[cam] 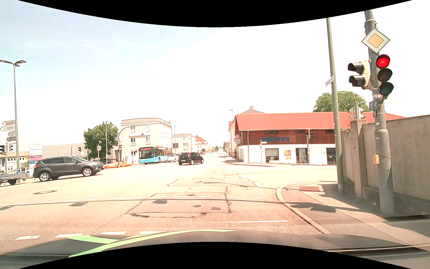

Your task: Follow the waypoints while adhering to traffic rules and regulations

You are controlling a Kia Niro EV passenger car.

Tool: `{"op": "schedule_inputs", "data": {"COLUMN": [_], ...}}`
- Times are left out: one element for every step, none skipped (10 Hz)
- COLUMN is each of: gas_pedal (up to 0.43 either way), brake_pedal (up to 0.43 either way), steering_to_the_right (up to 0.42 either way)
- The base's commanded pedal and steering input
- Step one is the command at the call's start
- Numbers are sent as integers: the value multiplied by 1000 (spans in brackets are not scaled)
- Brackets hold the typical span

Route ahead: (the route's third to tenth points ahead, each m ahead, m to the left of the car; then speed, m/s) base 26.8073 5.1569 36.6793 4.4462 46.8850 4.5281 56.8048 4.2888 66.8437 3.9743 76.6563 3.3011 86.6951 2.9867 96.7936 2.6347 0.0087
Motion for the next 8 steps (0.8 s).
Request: {"op": "schedule_inputs", "data": {"gas_pedal": [0,0,0,0,0,0,0,0], "brake_pedal": [250,250,250,250,250,250,250,250], "steering_to_the_right": [3,3,3,3,3,3,3,3]}}
